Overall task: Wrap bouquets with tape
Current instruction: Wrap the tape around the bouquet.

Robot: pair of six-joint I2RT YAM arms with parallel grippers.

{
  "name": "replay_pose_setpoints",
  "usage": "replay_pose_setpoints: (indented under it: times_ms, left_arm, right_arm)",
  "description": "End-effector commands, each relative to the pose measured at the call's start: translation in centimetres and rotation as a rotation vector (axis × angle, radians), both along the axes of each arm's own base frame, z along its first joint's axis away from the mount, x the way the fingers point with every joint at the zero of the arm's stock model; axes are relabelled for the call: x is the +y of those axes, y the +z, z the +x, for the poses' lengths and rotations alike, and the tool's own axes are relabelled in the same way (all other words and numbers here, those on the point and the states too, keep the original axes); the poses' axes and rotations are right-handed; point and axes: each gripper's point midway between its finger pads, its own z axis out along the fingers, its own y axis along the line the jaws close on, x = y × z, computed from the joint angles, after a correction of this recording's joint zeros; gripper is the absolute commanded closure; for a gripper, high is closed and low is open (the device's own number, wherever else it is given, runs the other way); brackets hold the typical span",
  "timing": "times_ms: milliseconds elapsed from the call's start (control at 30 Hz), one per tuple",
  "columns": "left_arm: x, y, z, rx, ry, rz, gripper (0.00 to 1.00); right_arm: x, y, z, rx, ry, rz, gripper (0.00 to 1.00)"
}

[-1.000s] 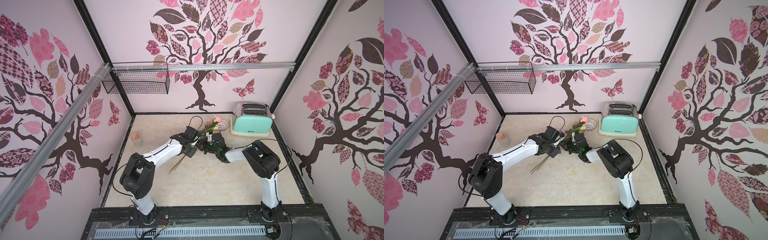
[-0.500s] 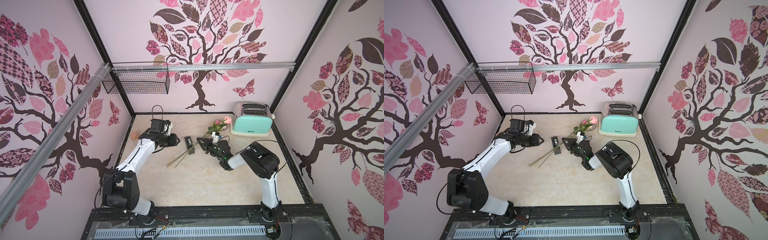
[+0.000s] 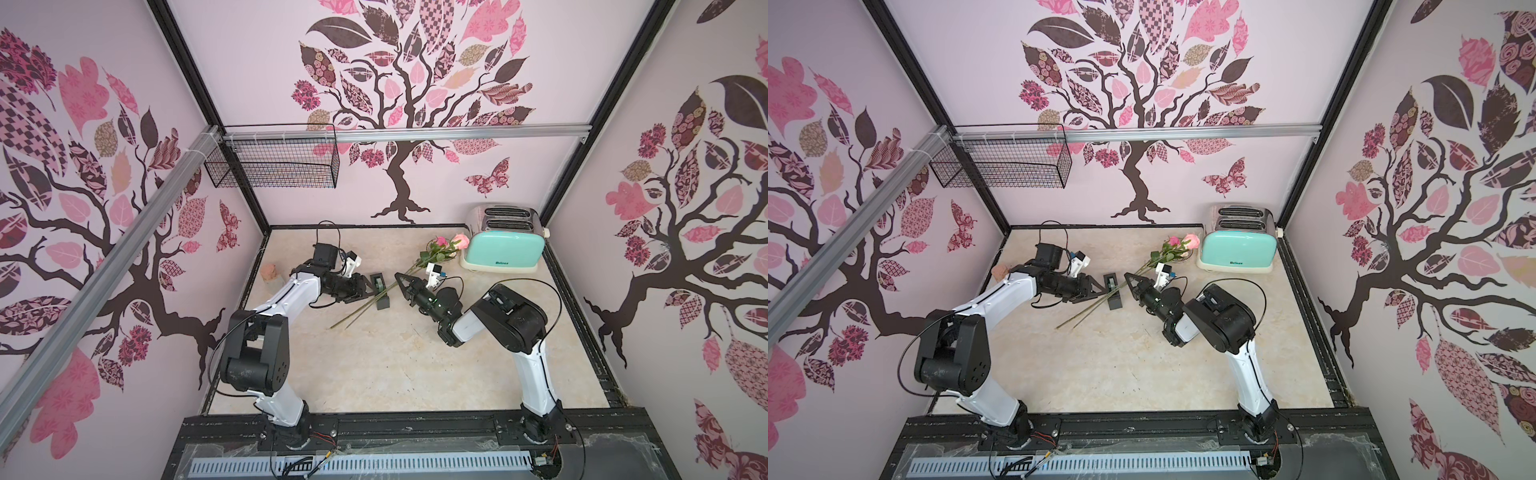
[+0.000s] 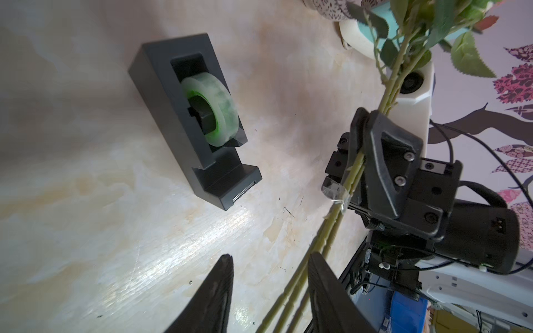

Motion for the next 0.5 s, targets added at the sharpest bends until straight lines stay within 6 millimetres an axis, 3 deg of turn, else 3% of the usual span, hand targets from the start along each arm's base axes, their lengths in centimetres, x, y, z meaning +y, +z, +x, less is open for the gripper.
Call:
replay_pose_setpoints:
  times_ms: [0, 467]
  left_arm:
    - [-2.0, 1.2, 0.3, -0.016, -0.062, -0.067, 0.54]
    - [-3.2, 1.7, -0.5, 0.020, -0.095, -0.182, 0.58]
  right_arm:
    - [0.0, 1.8, -0.4, -0.093, 0.001, 0.052, 1.00]
    - [0.4, 1.3, -0.2, -0.082, 0.011, 0.034, 1.00]
